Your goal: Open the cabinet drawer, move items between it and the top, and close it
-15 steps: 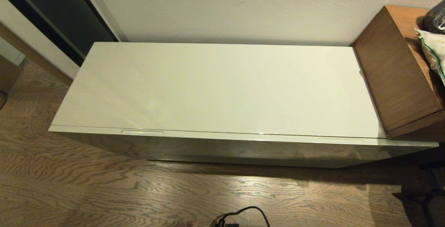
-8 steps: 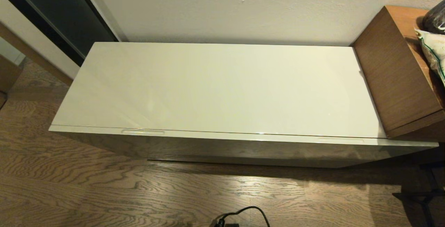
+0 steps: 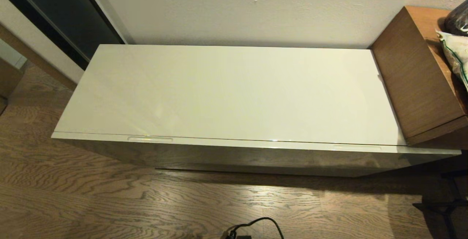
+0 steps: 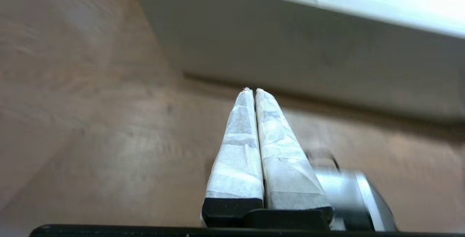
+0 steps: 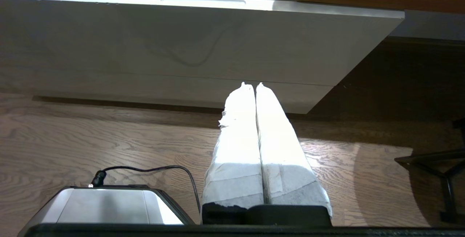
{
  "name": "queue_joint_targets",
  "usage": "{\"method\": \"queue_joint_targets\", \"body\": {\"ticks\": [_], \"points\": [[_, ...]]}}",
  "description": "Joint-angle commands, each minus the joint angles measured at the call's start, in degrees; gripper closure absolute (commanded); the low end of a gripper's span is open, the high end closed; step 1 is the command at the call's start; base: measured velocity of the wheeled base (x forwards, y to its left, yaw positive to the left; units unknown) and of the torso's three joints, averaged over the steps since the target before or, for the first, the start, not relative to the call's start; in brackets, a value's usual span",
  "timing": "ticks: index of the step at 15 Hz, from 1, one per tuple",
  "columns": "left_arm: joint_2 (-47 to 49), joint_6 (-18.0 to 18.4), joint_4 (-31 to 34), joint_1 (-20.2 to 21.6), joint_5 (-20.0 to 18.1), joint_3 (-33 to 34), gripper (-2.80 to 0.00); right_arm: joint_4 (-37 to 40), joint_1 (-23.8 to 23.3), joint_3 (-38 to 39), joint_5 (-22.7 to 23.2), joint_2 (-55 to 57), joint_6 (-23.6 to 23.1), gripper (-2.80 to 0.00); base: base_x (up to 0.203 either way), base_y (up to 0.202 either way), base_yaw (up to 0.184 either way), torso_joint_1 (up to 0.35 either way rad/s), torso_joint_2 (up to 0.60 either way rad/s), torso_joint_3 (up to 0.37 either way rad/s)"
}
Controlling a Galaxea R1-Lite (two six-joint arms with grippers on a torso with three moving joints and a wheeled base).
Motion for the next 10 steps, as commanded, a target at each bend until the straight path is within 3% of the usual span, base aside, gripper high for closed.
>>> {"method": "queue_joint_targets", "body": {"ticks": [1,4,7,10], "points": [[0.2,0.5,-8.4,0.0,2.8,5.6,0.00,-0.1,0.0,0.0,0.0,0.1,0.0,0.00,0.000,0.000,0.000,0.000,0.00,0.000],[0.2,6.7,-21.9,0.0,8.3,16.1,0.00,-0.1,0.0,0.0,0.0,0.1,0.0,0.00,0.000,0.000,0.000,0.000,0.00,0.000],[0.2,11.2,-42.2,0.0,9.7,27.3,0.00,-0.1,0.0,0.0,0.0,0.1,0.0,0.00,0.000,0.000,0.000,0.000,0.00,0.000],[0.1,12.3,-41.8,-0.1,9.5,27.5,0.00,-0.1,0.0,0.0,0.0,0.1,0.0,0.00,0.000,0.000,0.000,0.000,0.00,0.000]]}}
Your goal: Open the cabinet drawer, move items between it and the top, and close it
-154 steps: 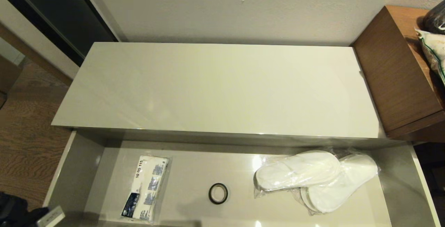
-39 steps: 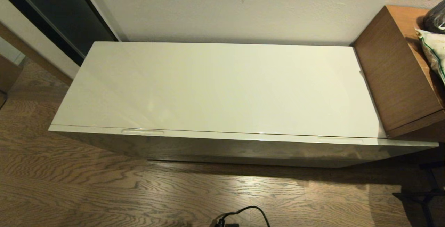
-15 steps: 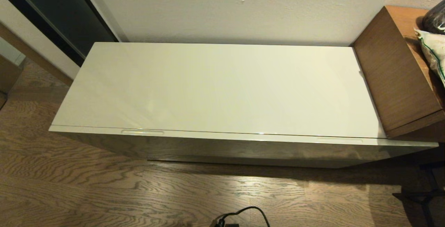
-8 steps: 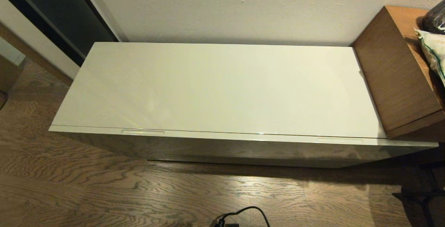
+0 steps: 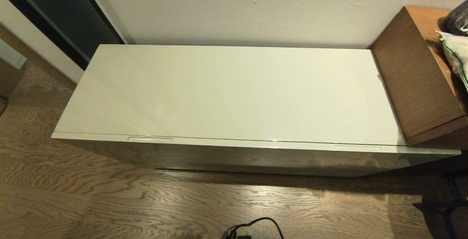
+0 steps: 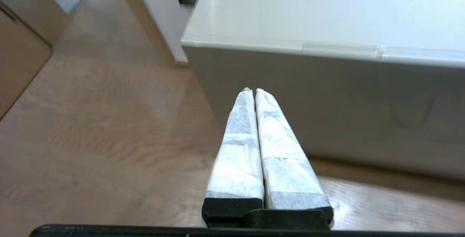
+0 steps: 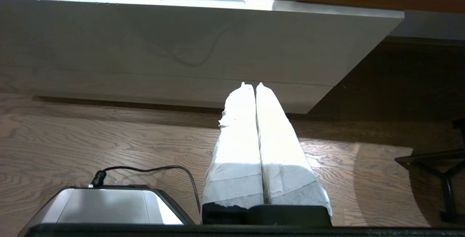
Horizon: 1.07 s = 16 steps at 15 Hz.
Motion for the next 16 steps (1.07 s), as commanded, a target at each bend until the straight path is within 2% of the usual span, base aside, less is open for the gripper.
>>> {"method": "queue_joint_targets", "body": {"ticks": [1,3,5,8,9,11,14,16], "points": [[0.2,0.2,-0.1,0.0,-0.5,0.4,0.00,0.0,0.0,0.0,0.0,0.1,0.0,0.00,0.000,0.000,0.000,0.000,0.00,0.000],[0.1,0.2,-0.3,-0.1,-2.8,0.4,0.00,0.0,0.0,0.0,0.0,0.1,0.0,0.00,0.000,0.000,0.000,0.000,0.00,0.000],[0.2,0.8,0.0,0.0,-3.1,0.3,0.00,0.0,0.0,0.0,0.0,0.1,0.0,0.00,0.000,0.000,0.000,0.000,0.00,0.000],[0.2,4.9,-0.2,0.0,-3.3,0.3,0.00,0.1,0.0,0.0,0.0,0.1,0.0,0.00,0.000,0.000,0.000,0.000,0.00,0.000],[0.2,5.2,-0.4,0.0,-3.3,0.4,0.00,0.0,0.0,0.0,0.0,0.1,0.0,0.00,0.000,0.000,0.000,0.000,0.00,0.000],[0.2,6.5,-0.5,0.0,-5.5,0.4,0.00,0.1,0.0,0.0,0.0,0.1,0.0,0.00,0.000,0.000,0.000,0.000,0.00,0.000],[0.1,3.6,0.3,0.0,-6.2,0.3,0.00,0.0,0.0,0.0,0.0,0.1,0.0,0.00,0.000,0.000,0.000,0.000,0.00,0.000],[0.1,-1.4,2.3,0.0,-10.7,-0.3,0.00,0.0,0.0,0.0,0.0,0.1,0.0,0.00,0.000,0.000,0.000,0.000,0.00,0.000]]}}
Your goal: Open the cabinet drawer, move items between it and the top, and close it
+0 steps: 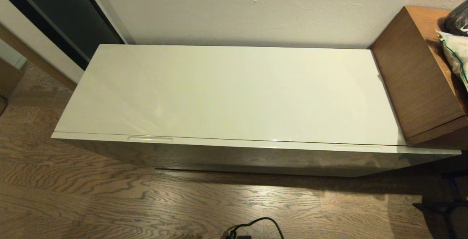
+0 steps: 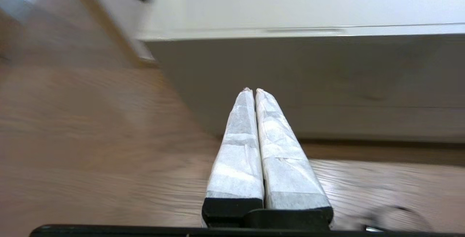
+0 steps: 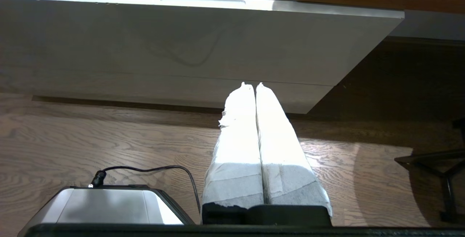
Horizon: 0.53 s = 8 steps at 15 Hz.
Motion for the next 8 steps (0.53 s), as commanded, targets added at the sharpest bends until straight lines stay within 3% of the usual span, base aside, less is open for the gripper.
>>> {"method": "queue_joint_targets", "body": {"ticks": [1,5,7,8], "points": [[0.1,-3.5,0.1,0.0,-2.2,-0.3,0.00,-0.1,0.0,0.0,0.0,0.1,0.0,0.00,0.000,0.000,0.000,0.000,0.00,0.000],[0.1,-9.9,1.5,0.0,-3.9,0.0,0.00,0.0,0.0,0.0,0.0,0.1,0.0,0.00,0.000,0.000,0.000,0.000,0.00,0.000],[0.1,-7.1,6.9,0.0,0.3,0.2,0.00,0.0,0.0,0.0,0.0,0.1,0.0,0.00,0.000,0.000,0.000,0.000,0.00,0.000],[0.1,-3.8,6.6,0.0,-0.1,0.3,0.00,-0.1,0.0,0.0,0.0,0.1,0.0,0.00,0.000,0.000,0.000,0.000,0.00,0.000]]}}
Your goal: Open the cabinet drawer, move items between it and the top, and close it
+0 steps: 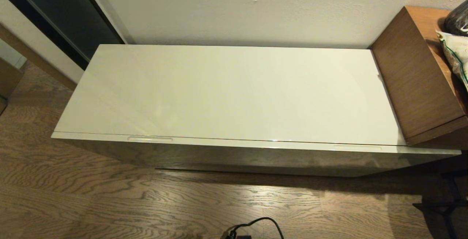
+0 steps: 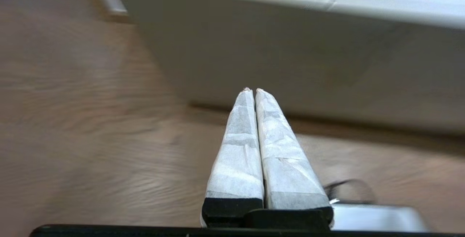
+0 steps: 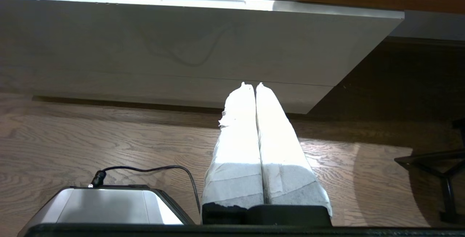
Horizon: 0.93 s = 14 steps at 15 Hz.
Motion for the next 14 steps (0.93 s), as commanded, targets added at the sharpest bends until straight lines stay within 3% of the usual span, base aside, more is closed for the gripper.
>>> {"method": "queue_joint_targets", "body": {"ticks": [1,14], "points": [[0.1,3.7,0.1,-0.1,-0.3,0.2,0.00,0.0,0.0,0.0,0.0,0.1,0.0,0.00,0.000,0.000,0.000,0.000,0.00,0.000],[0.1,3.1,2.6,-0.1,-0.5,0.3,0.00,0.0,0.0,0.0,0.0,0.1,0.0,0.00,0.000,0.000,0.000,0.000,0.00,0.000]]}}
